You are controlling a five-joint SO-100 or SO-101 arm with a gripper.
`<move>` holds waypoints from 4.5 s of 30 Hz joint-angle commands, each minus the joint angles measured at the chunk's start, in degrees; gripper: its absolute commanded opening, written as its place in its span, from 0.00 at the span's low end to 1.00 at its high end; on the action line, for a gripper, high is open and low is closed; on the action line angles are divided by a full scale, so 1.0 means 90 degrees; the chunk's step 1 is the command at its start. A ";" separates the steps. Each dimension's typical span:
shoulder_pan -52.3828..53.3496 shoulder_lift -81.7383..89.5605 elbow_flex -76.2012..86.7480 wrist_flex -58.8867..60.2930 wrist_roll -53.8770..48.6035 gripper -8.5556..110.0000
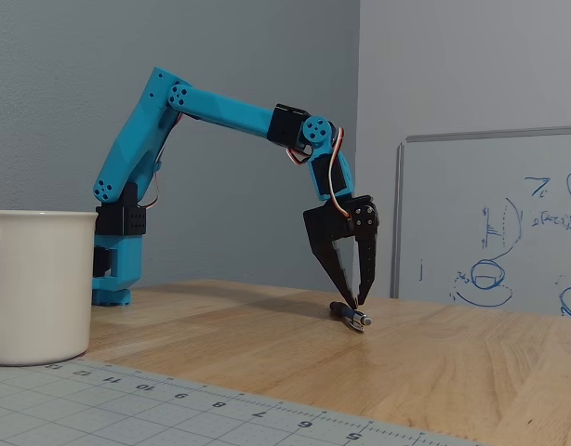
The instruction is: Touch the pen.
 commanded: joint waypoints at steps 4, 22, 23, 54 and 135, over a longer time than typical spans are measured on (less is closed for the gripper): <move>0.0039 0.0029 -0.0410 -0.0088 0.0000 0.08; 0.0039 0.0303 -0.0420 -0.0078 -0.0029 0.08; 0.0020 0.0381 -0.0400 -0.0059 -0.0010 0.08; -0.0225 0.1660 0.1104 0.1777 0.0039 0.08; -0.0225 0.0908 0.0977 0.1748 -0.0049 0.08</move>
